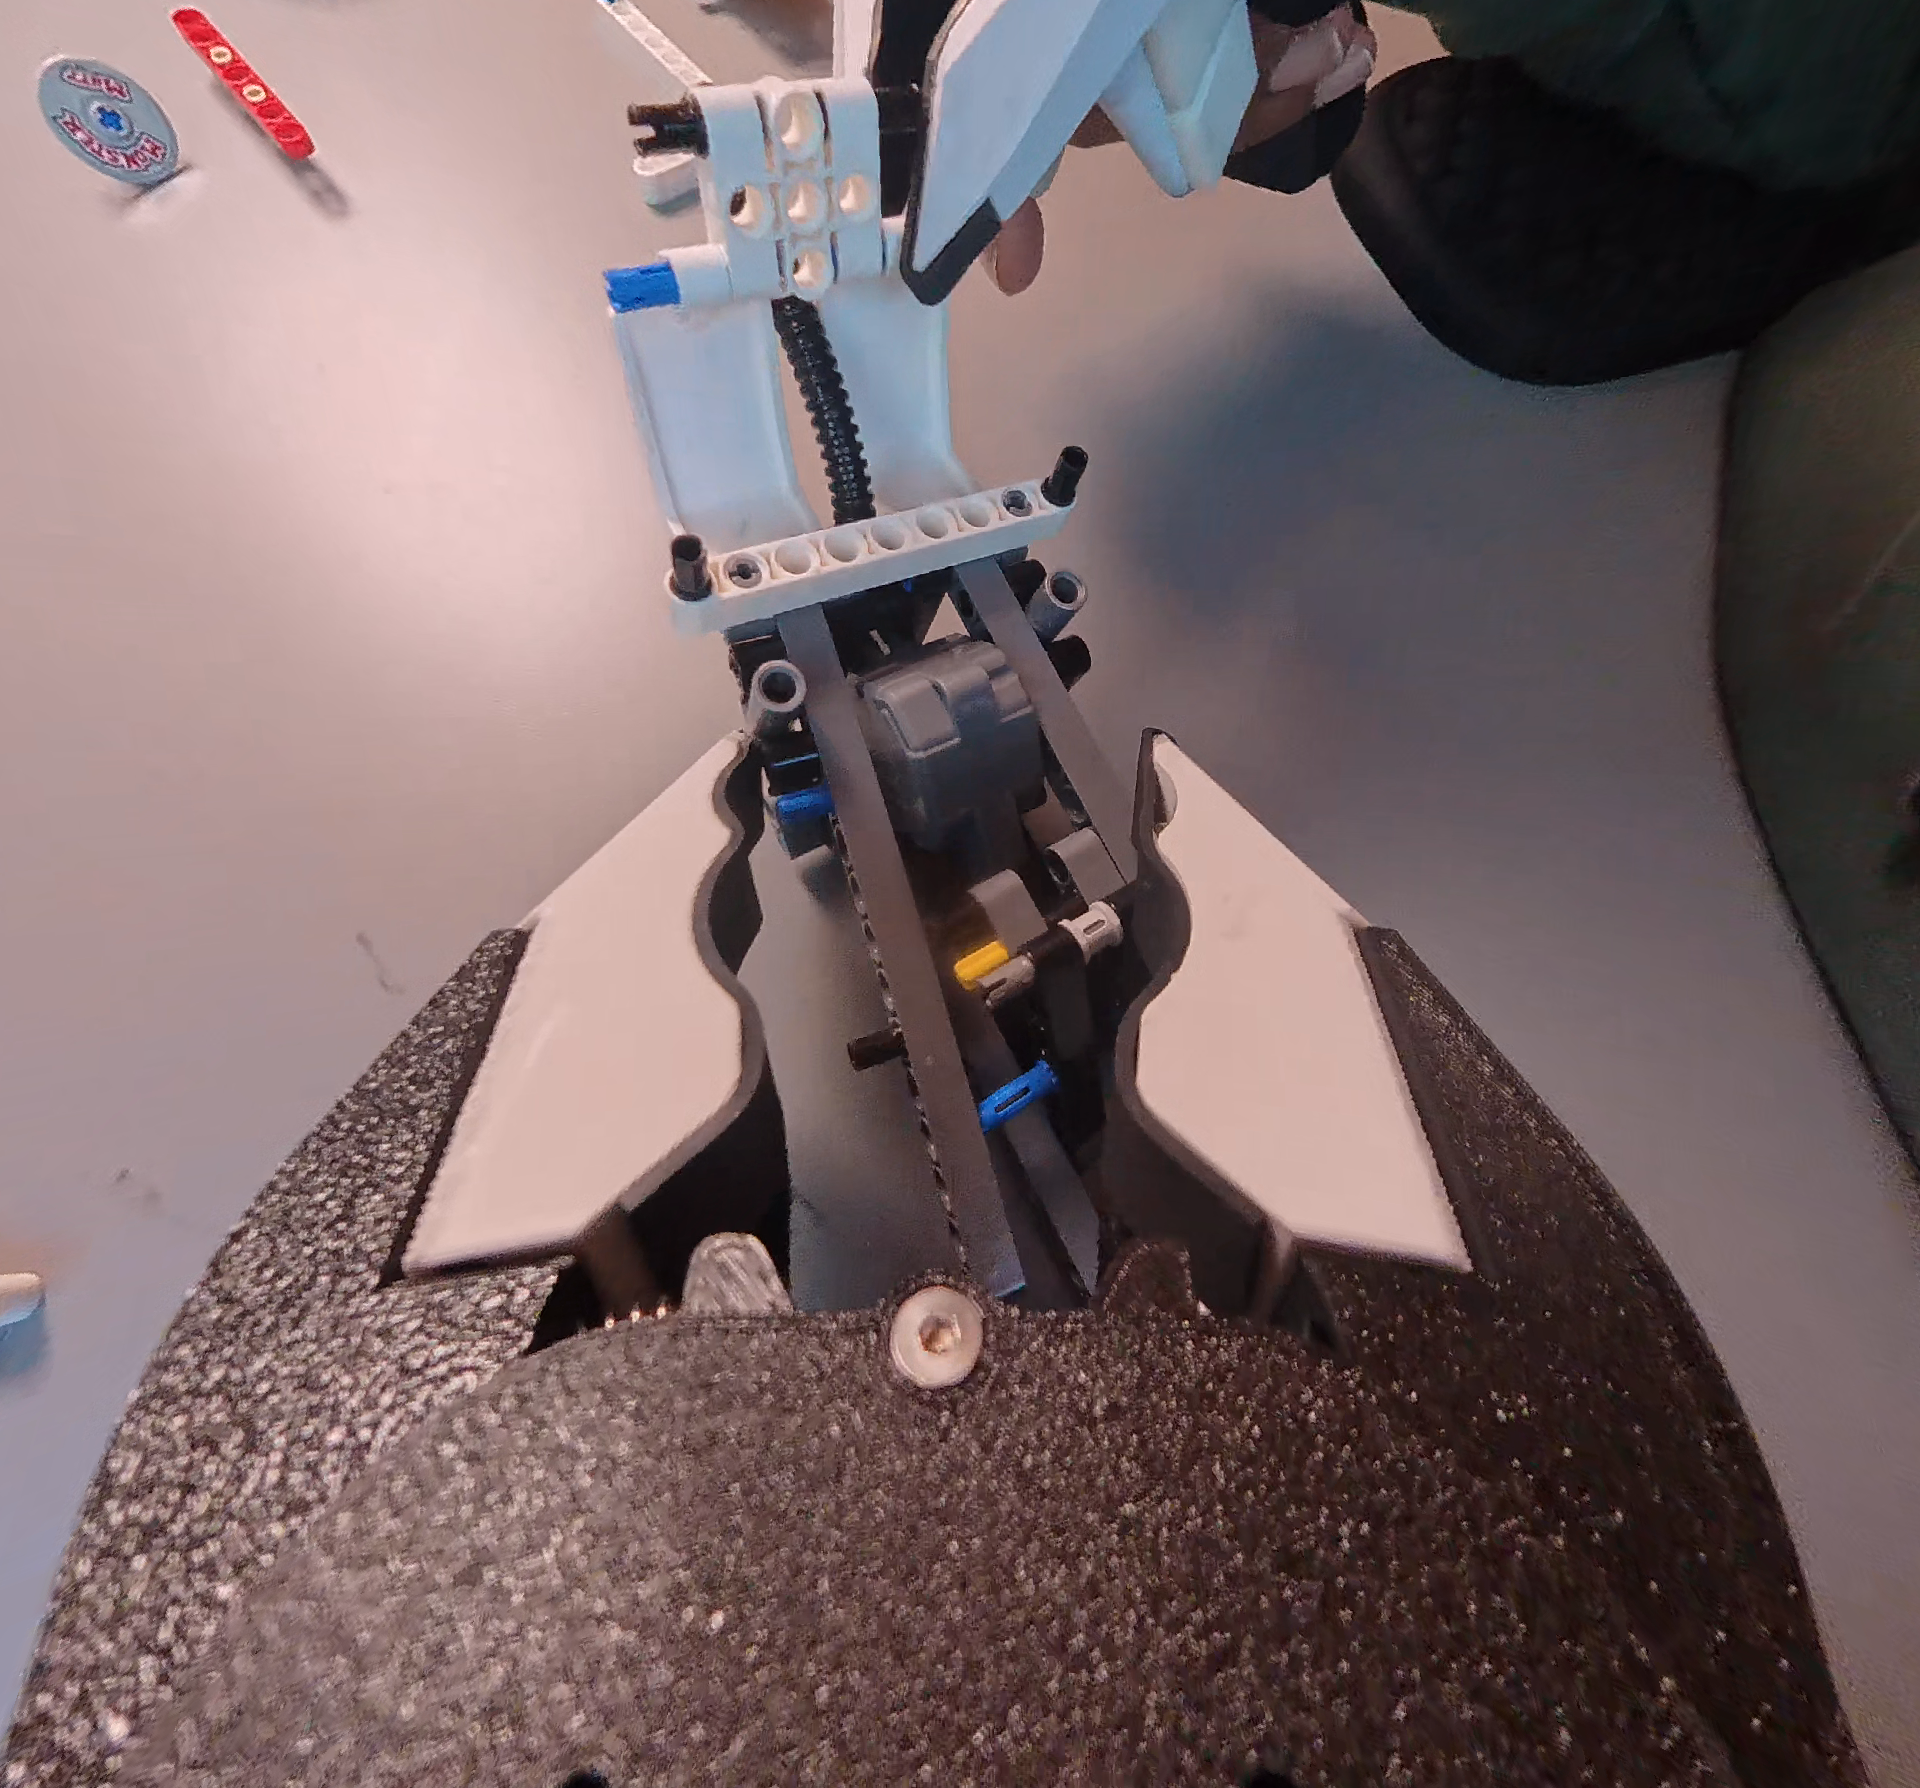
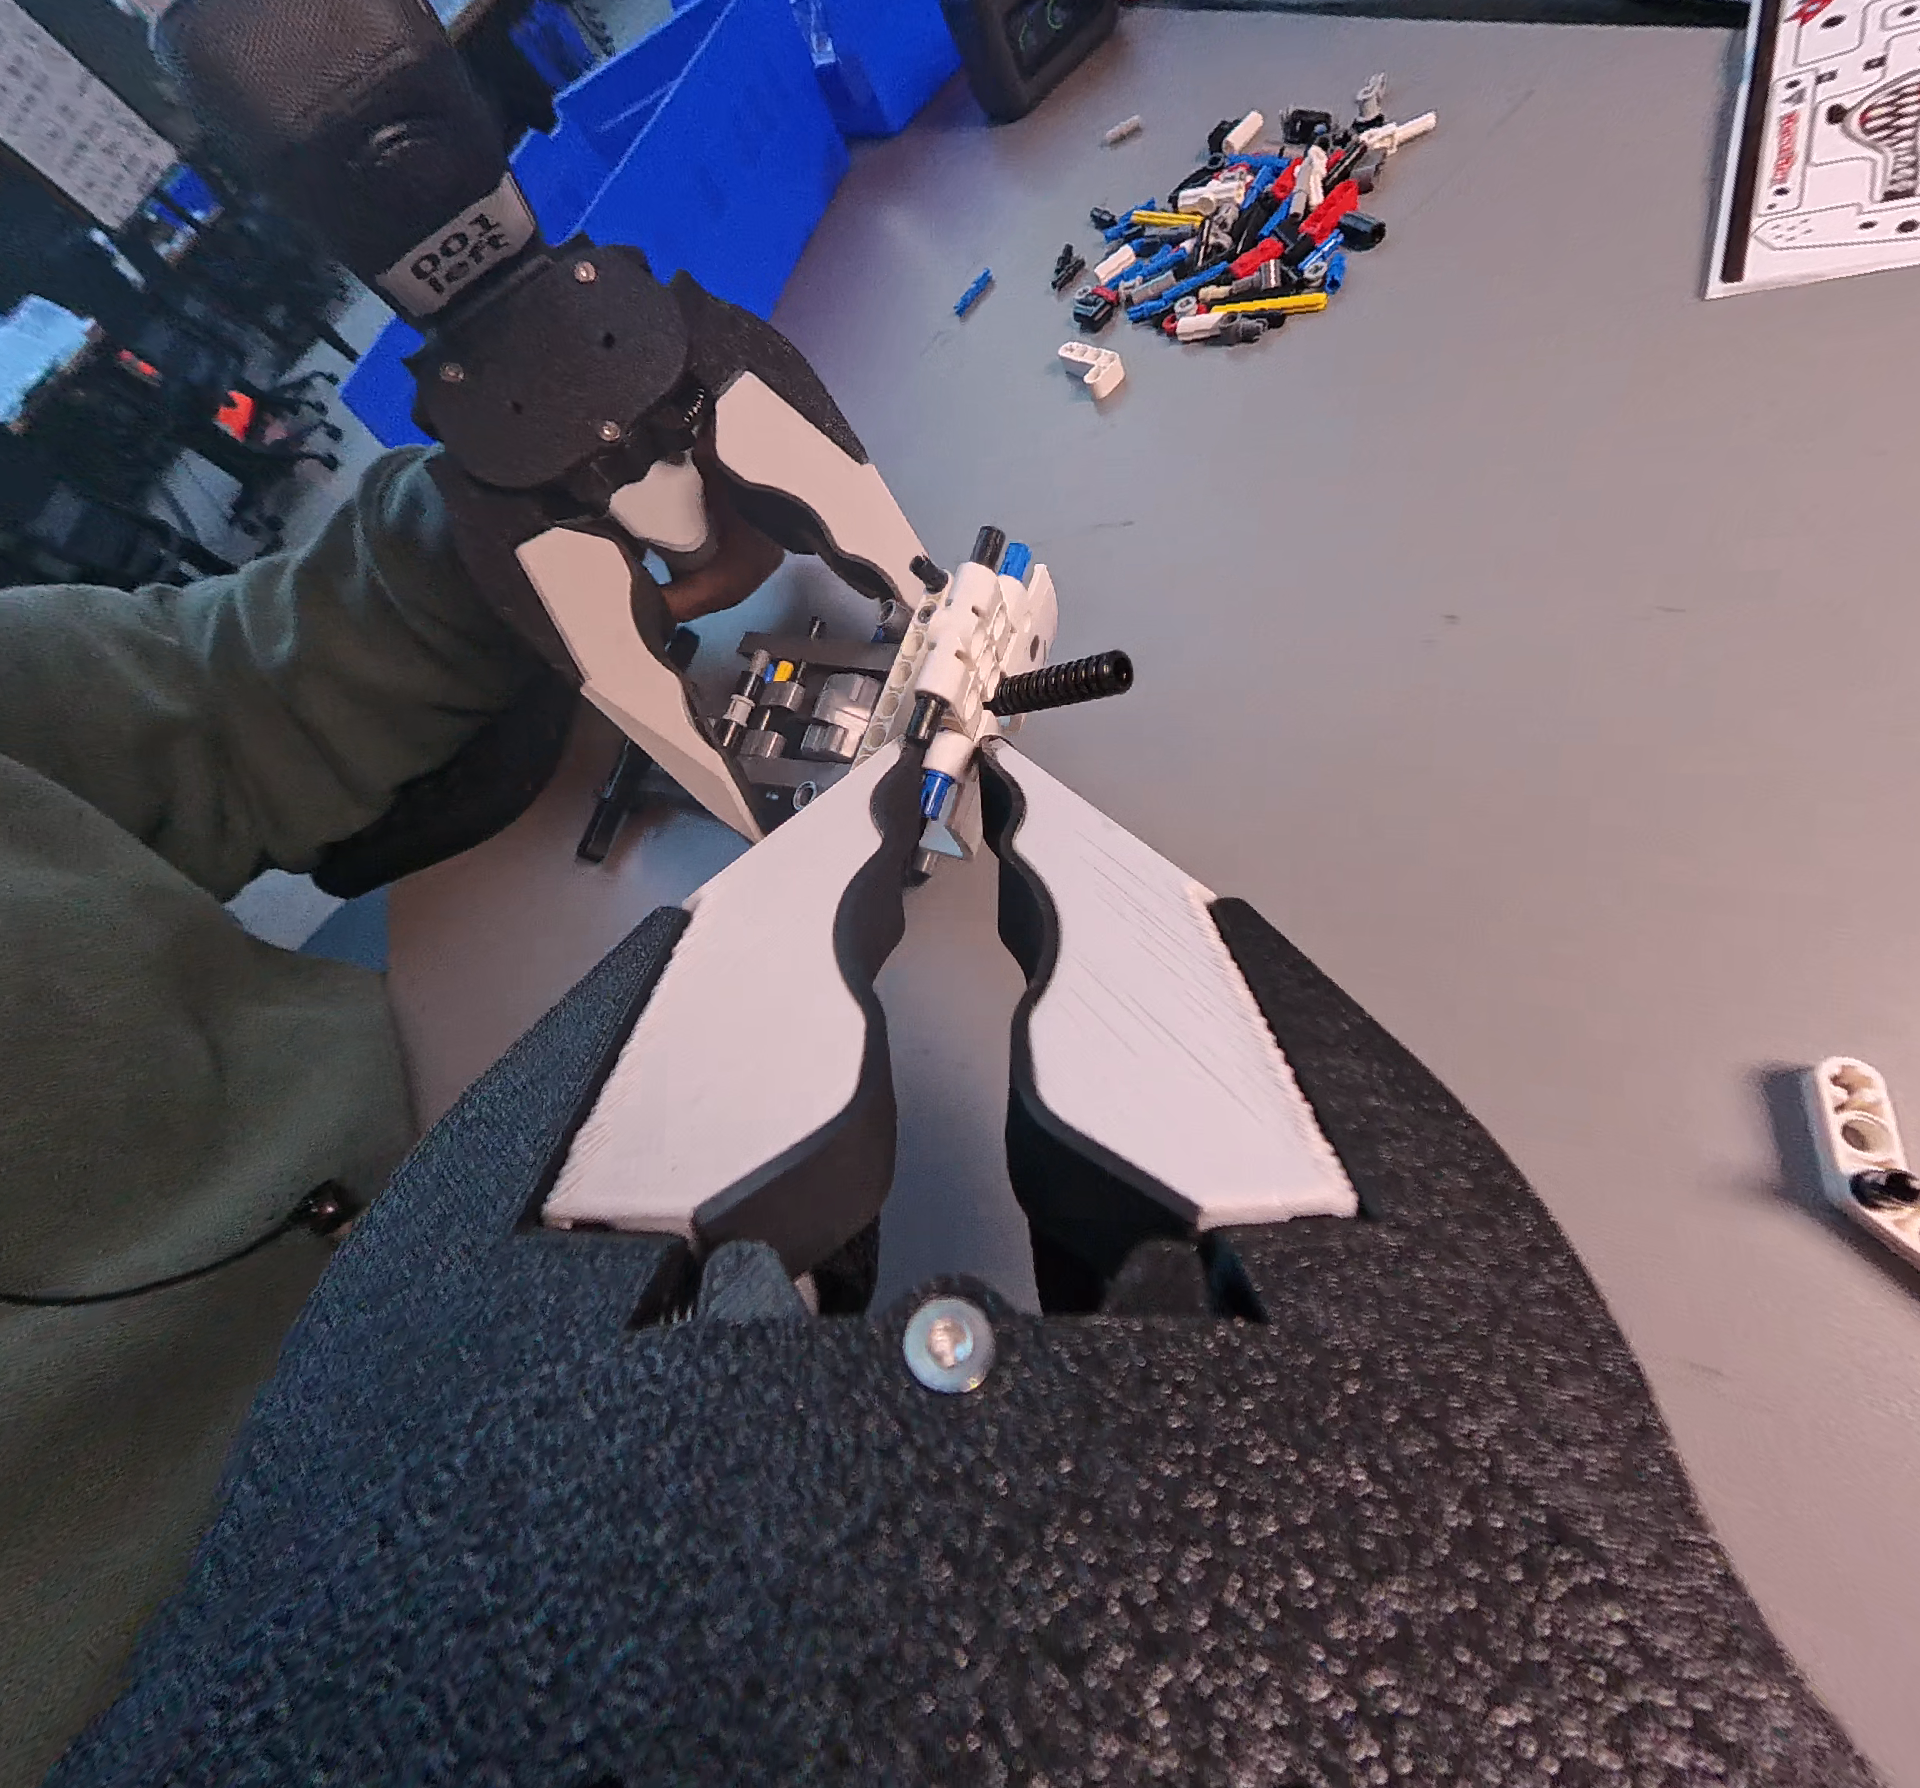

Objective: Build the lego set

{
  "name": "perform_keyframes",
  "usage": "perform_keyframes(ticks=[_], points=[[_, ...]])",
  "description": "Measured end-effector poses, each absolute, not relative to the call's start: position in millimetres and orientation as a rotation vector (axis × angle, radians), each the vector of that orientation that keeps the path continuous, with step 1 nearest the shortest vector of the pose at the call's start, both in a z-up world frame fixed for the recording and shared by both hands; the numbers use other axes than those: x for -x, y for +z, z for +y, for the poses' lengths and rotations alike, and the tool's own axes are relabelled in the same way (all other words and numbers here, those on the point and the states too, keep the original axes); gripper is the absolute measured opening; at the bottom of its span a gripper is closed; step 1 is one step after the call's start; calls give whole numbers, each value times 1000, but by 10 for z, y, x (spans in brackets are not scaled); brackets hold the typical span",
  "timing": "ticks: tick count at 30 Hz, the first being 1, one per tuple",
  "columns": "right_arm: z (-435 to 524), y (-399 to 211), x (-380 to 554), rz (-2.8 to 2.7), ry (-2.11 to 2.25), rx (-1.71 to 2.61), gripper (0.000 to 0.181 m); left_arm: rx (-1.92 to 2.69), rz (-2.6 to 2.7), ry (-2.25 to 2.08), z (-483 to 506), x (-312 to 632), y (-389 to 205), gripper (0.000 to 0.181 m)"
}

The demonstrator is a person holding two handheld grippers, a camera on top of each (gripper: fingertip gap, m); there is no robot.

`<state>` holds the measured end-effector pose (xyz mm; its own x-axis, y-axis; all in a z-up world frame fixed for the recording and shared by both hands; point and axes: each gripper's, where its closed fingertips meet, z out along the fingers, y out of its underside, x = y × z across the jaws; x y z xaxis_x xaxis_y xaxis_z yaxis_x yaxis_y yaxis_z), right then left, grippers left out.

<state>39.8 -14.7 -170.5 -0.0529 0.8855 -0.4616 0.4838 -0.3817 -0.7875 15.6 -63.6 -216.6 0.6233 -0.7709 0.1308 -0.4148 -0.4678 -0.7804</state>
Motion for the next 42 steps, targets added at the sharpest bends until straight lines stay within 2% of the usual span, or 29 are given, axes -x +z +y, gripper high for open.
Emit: perform_keyframes(ticks=[20,36,42], points=[[-390,-1747,-643,-1655,1628,1766,14,1915,1115,-502,-727,-208,-2076,70],[-441,-1624,-637,-1646,1667,1683,15,1923,1013,-701,-732,-240,-2059,68],[-273,-1589,-605,-1529,1676,1716,0,2012,943,-708,-676,-163,-2128,68]])
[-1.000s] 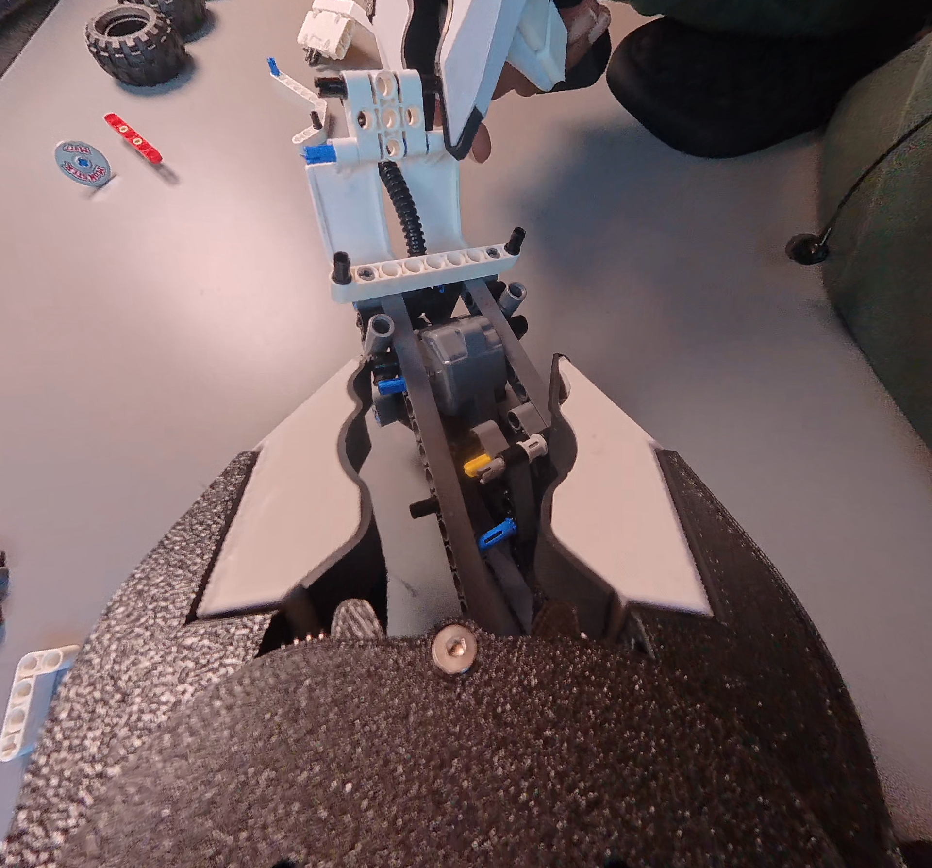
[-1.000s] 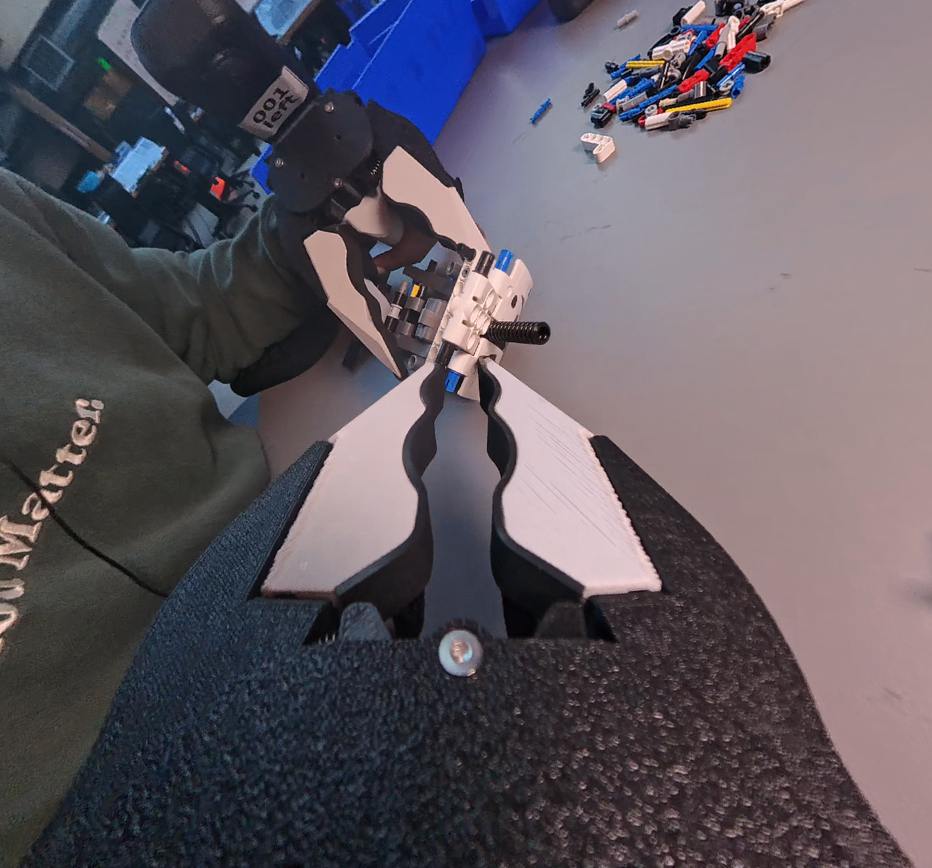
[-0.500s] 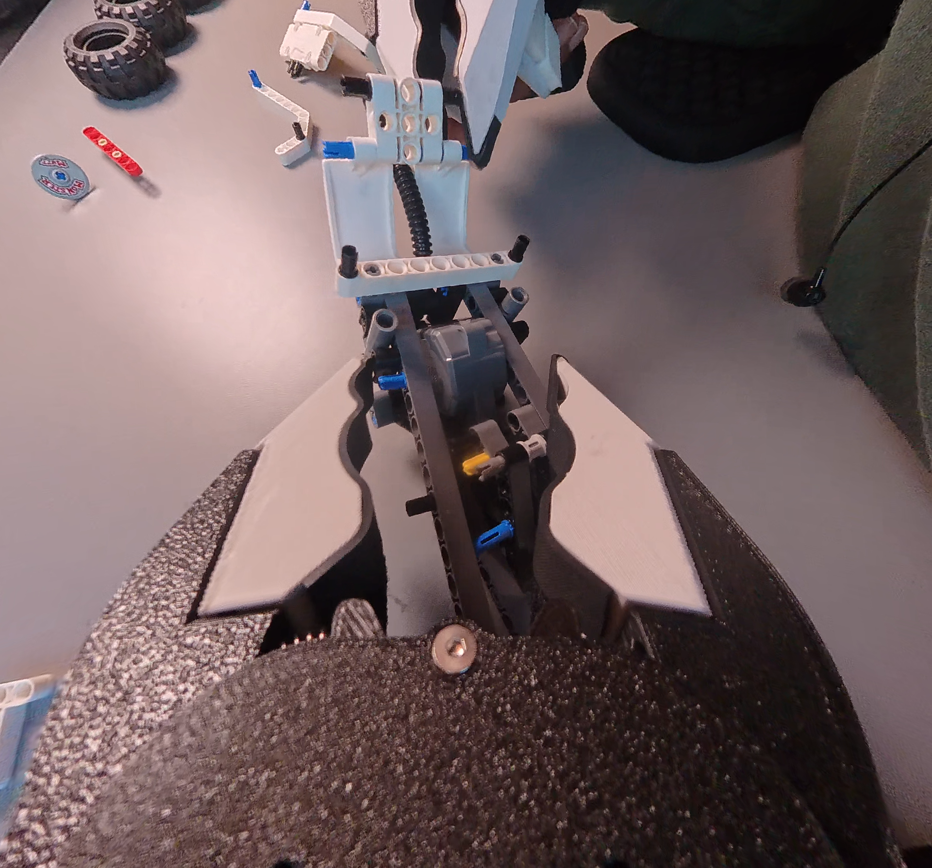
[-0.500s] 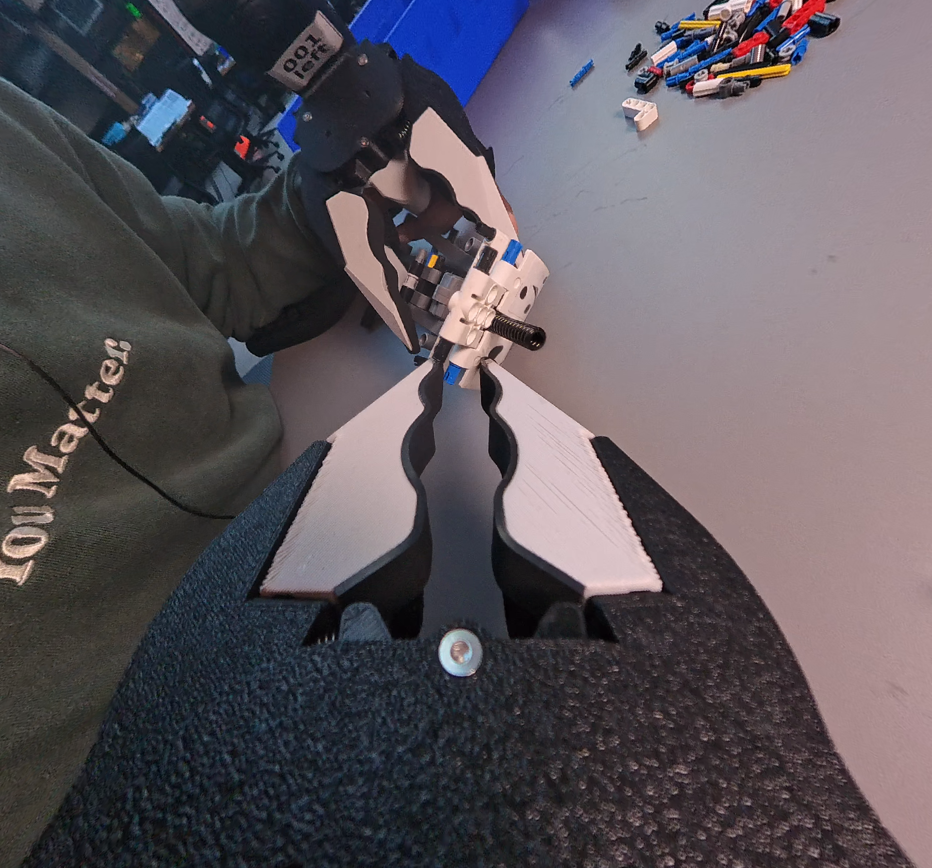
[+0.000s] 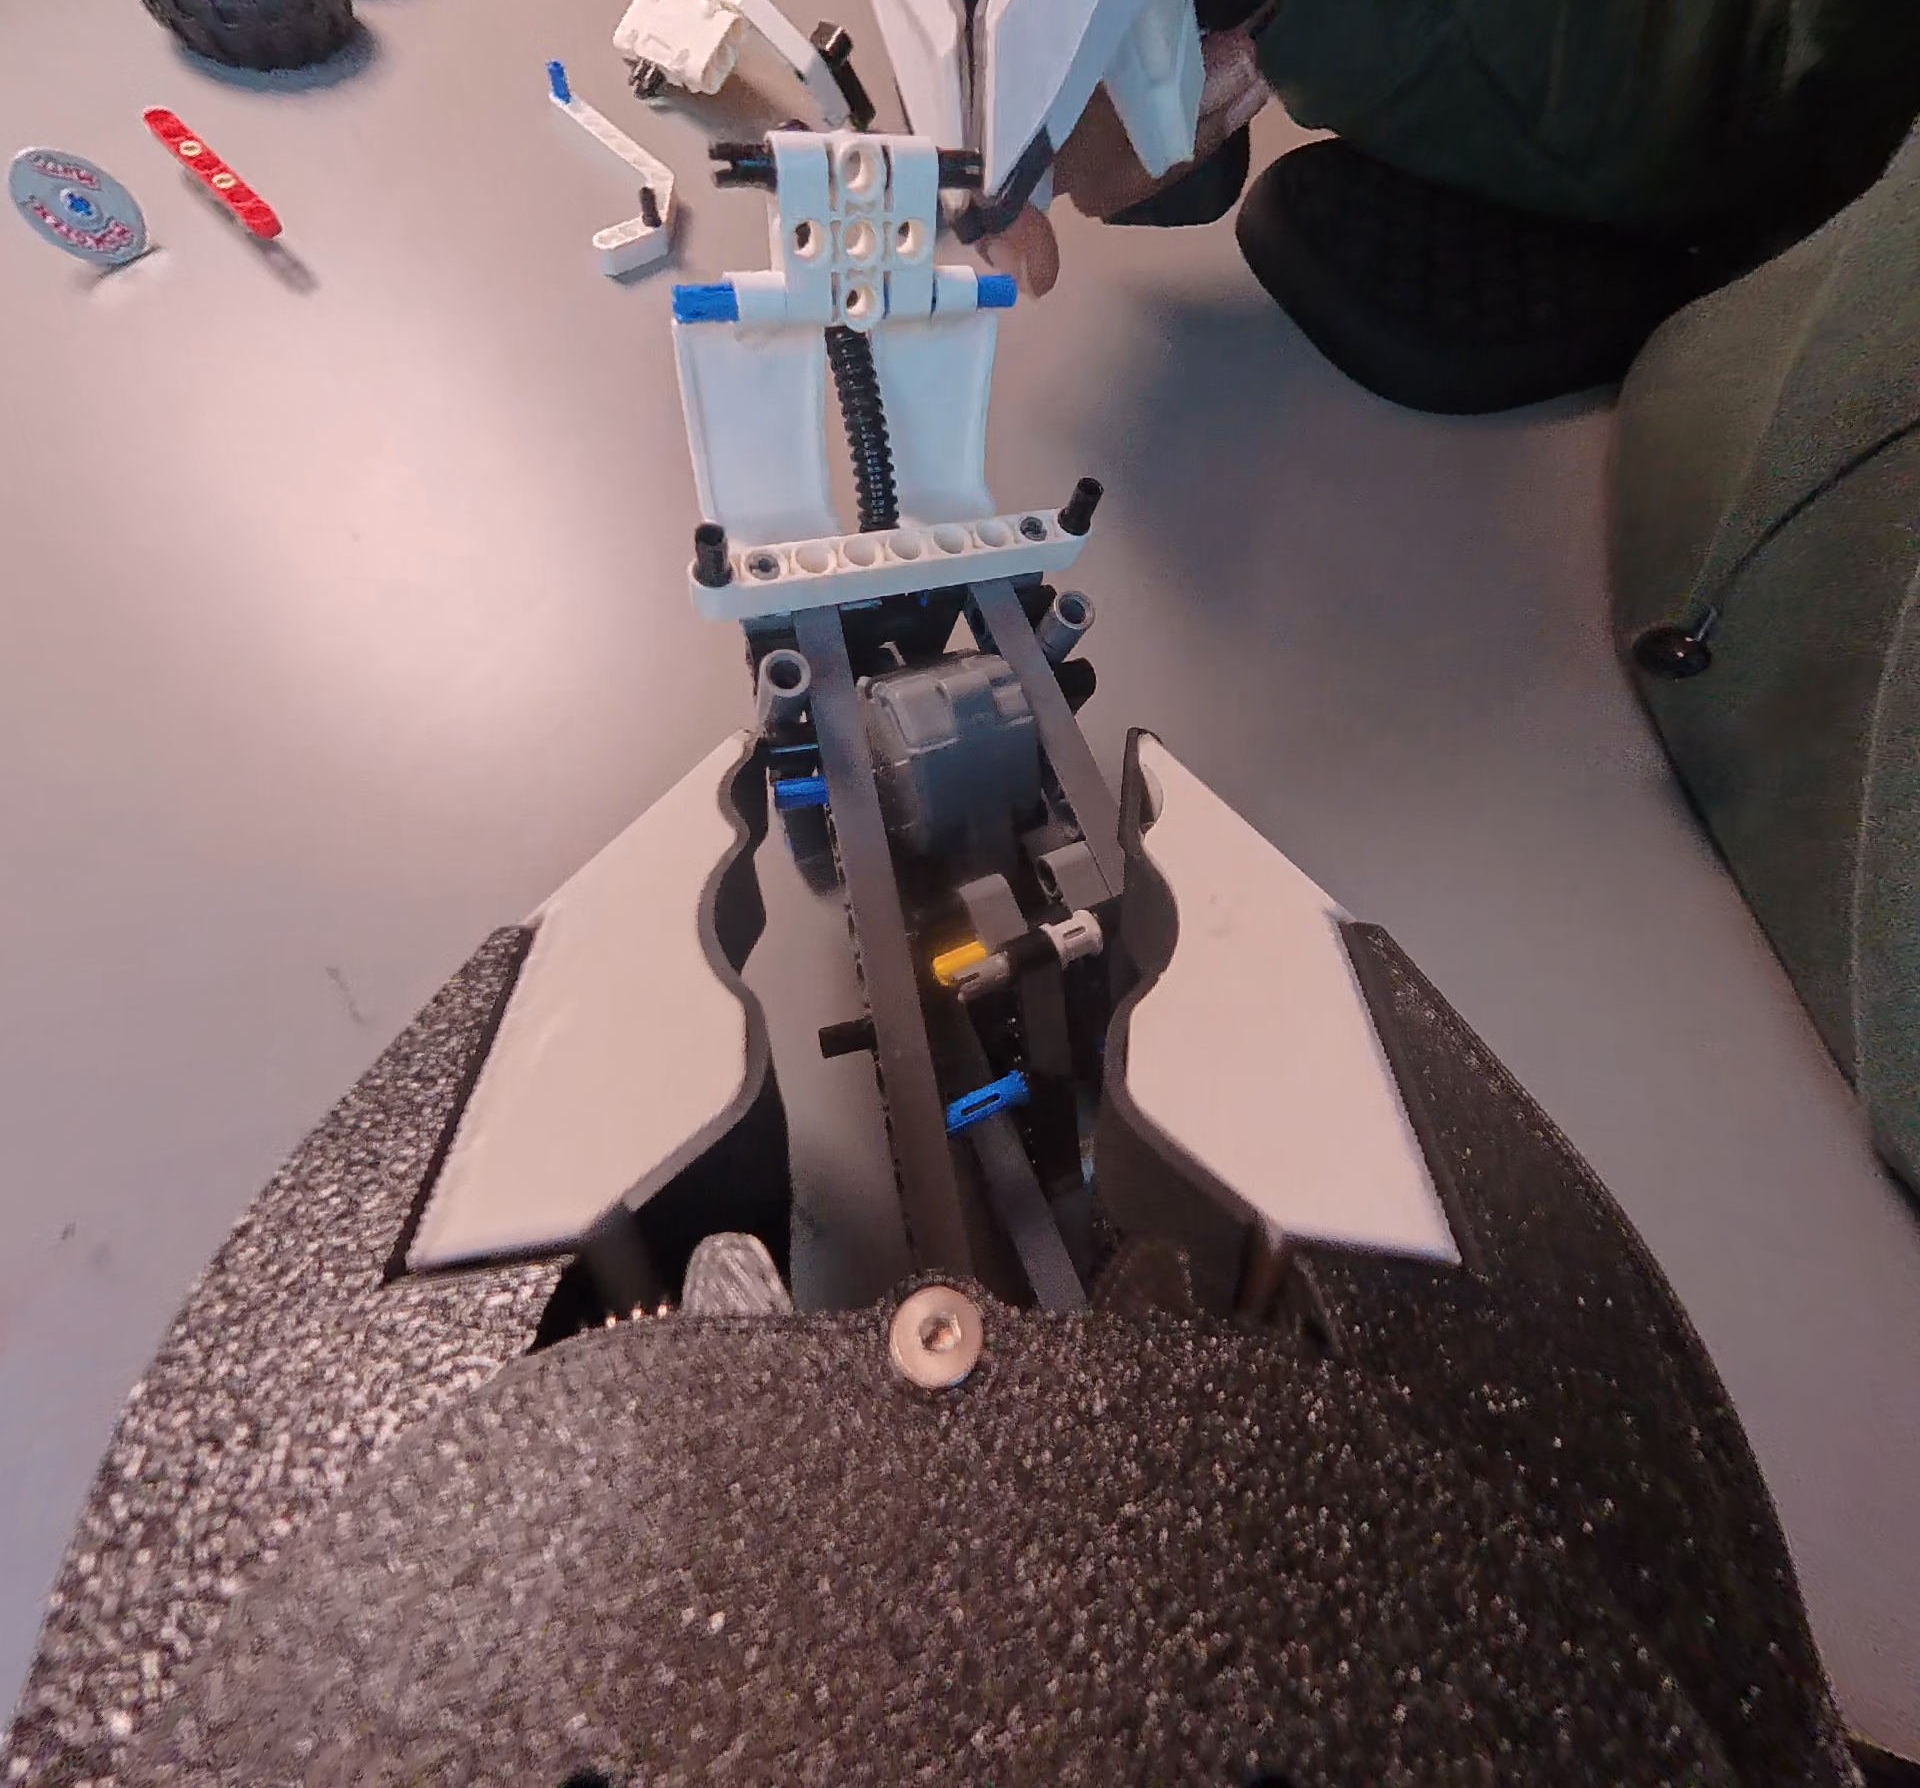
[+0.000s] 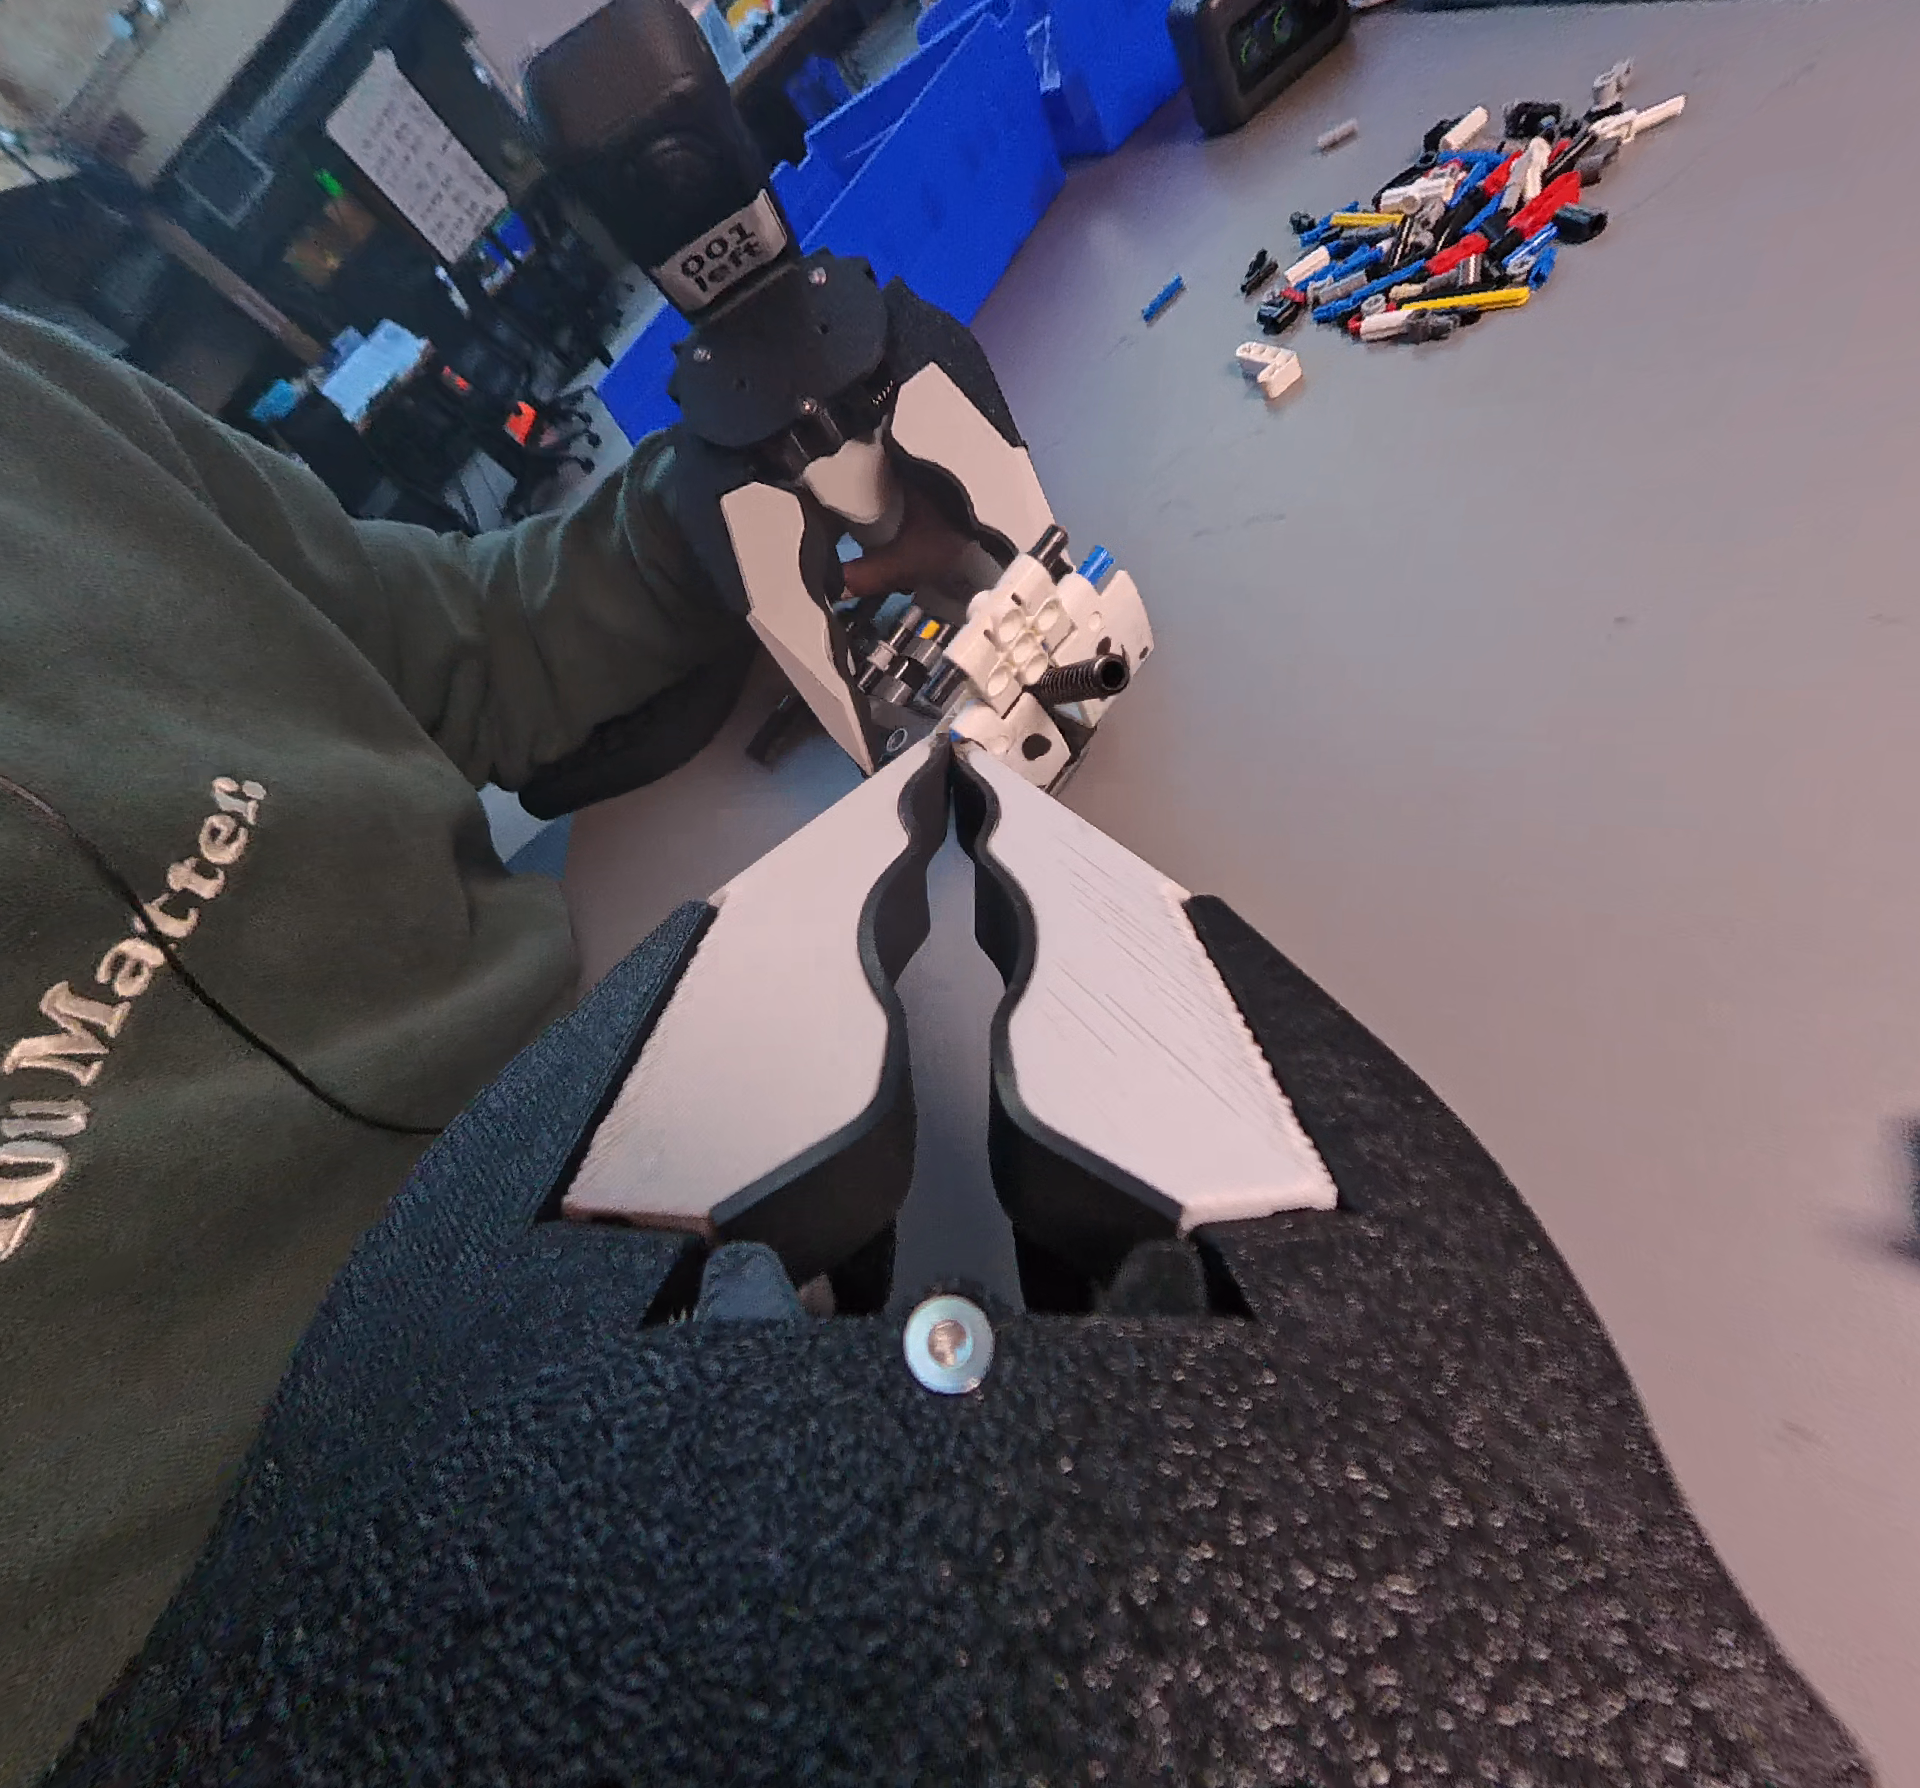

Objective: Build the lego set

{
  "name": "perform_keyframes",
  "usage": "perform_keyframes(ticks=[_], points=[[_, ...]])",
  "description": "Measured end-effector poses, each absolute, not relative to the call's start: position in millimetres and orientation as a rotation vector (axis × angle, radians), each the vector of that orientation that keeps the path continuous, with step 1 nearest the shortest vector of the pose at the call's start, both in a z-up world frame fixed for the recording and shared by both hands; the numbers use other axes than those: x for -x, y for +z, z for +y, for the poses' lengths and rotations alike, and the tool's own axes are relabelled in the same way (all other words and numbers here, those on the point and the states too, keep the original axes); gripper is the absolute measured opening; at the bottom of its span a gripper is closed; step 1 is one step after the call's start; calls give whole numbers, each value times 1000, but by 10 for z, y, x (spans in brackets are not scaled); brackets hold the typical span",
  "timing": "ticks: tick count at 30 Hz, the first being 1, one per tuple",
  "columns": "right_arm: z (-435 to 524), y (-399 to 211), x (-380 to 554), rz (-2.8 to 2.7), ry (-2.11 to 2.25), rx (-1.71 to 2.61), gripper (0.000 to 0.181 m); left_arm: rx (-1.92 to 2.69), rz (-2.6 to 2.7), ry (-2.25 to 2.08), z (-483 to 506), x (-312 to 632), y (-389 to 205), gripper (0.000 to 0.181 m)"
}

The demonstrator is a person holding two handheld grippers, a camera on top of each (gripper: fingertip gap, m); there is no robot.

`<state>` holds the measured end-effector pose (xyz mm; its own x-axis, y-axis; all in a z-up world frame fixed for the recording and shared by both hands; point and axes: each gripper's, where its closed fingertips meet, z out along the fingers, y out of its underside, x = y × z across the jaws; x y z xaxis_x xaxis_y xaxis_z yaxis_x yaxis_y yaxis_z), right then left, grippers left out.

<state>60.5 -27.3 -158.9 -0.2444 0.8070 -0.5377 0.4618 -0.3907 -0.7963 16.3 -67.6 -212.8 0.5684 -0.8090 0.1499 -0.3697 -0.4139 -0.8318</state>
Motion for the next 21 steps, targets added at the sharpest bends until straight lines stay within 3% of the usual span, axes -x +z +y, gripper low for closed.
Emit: perform_keyframes(ticks=[9,16,21], points=[[-312,-1710,-553,-1617,1478,1669,0,2105,835,-686,-608,-77,-2107,64],[-421,-1828,-373,-1674,1217,1572,10,2186,671,-589,-432,-61,-2122,61],[-322,-1886,-308,-1635,1063,1600,26,2221,536,-608,-350,-110,-2134,62]])
